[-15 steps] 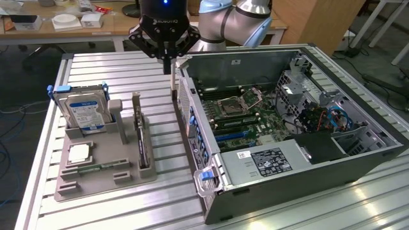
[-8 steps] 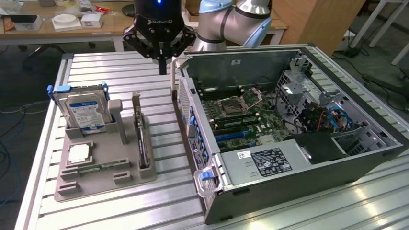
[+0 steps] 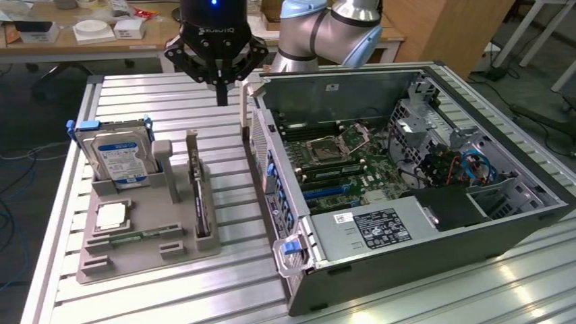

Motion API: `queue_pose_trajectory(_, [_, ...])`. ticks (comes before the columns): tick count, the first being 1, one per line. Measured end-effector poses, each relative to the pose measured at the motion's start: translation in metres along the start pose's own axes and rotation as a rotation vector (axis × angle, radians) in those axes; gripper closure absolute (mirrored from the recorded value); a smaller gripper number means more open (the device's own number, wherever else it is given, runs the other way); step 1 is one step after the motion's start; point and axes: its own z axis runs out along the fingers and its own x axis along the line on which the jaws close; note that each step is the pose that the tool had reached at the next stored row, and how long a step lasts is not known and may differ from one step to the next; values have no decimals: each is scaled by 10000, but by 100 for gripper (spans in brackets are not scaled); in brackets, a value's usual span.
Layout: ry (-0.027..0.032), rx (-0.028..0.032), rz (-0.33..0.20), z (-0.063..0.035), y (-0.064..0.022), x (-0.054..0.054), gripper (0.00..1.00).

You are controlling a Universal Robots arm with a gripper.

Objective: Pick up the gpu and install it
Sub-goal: 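Reach for the gpu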

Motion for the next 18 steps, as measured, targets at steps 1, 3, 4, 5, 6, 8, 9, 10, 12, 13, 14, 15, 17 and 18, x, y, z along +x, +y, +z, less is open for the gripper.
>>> queue_pose_trajectory(1, [0, 0, 0, 0, -1, 12, 90])
queue_pose_trajectory(3, [0, 0, 0, -1, -3, 38, 90])
queue_pose_trajectory(4, [0, 0, 0, -1, -4, 52, 90])
queue_pose_trajectory(5, [0, 0, 0, -2, -5, 66, 90])
queue_pose_trajectory(6, [-1, -1, 1, -2, -6, 79, 90])
queue_pose_trajectory(8, [-1, -1, 0, -3, -8, 105, 90])
queue_pose_trajectory(9, [0, 0, 0, -3, -9, 117, 90])
queue_pose_trajectory(10, [0, 0, 1, -4, -10, 131, 90])
queue_pose_trajectory(12, [0, 0, 1, -4, -12, 157, 90])
queue_pose_trajectory(13, [-1, -1, -1, -4, -13, 169, 90])
queue_pose_trajectory(14, [0, 0, 0, -5, -14, 183, 90])
queue_pose_trajectory(15, [0, 0, 0, -5, -15, 195, 90])
queue_pose_trajectory(17, [0, 0, -1, -6, -17, 221, 90])
queue_pose_trajectory(18, [0, 0, 0, -6, -17, 233, 90])
